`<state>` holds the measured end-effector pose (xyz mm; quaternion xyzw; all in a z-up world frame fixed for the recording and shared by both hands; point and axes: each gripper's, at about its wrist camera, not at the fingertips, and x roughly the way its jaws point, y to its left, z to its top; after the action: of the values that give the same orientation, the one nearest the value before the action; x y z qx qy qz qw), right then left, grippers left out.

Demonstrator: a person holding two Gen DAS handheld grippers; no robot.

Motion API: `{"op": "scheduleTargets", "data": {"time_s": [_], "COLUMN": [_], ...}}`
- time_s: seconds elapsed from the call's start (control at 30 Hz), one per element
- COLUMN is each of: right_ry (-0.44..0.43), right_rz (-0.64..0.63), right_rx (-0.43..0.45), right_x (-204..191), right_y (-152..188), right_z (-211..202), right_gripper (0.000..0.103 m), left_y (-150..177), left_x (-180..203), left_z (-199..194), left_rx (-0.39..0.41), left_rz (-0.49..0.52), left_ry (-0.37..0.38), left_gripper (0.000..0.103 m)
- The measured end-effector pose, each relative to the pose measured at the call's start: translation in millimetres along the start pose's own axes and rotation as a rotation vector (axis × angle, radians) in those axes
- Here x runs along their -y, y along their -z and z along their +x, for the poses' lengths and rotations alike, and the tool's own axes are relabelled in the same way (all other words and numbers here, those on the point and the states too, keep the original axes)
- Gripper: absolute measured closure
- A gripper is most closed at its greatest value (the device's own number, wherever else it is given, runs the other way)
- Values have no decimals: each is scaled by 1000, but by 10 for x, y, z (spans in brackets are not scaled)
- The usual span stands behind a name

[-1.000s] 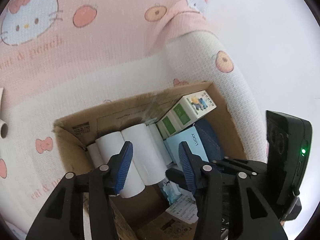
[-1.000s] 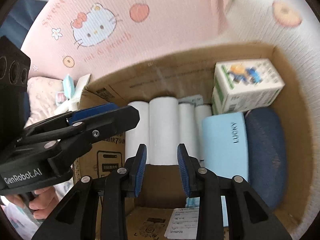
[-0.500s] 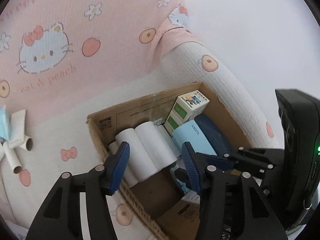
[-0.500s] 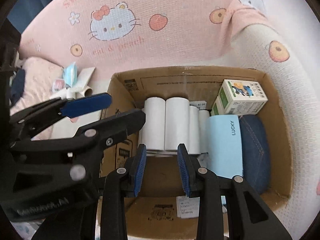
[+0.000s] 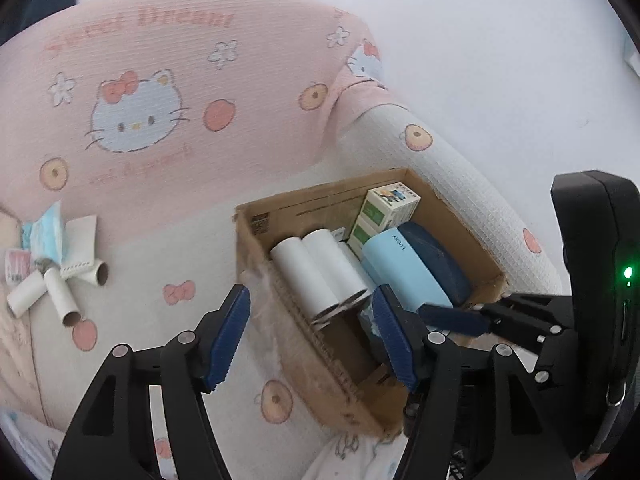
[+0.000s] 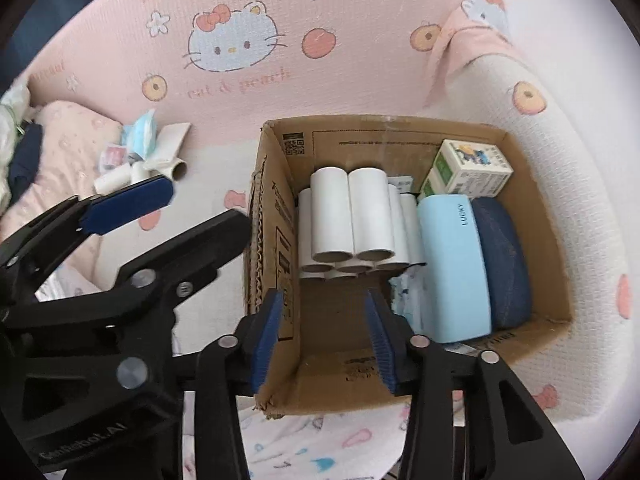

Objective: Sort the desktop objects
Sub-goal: 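Withdraw both open grippers up and away from the box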

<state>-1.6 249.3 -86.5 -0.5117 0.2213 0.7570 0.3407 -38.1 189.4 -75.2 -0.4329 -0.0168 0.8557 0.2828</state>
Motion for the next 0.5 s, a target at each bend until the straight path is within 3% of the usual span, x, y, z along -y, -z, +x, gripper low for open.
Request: {"op": "scheduleTargets", "data": {"time_s": [0.17, 0.23, 0.37, 0.5], "right_ry": [105, 150, 171, 228], "right_rz": [-54, -70, -80, -89], "right_rx": [21, 31, 38, 51], "right_x": [-254, -346, -480, -616], "right_y": [24, 39, 85, 127], "right_z": [-161, -228, -370, -519], "right_gripper": [45, 38, 37, 37], "left_y": [131, 127, 91, 90], "left_x": [-185, -186, -92, -64], "left_z": [-207, -290, -508, -726], "left_rx": [-4, -15, -22, -30], "left_rz": [-33, -1, 115, 165], "left_ry": [-43, -54, -131, -189], "left_gripper": [33, 32, 30, 27]}}
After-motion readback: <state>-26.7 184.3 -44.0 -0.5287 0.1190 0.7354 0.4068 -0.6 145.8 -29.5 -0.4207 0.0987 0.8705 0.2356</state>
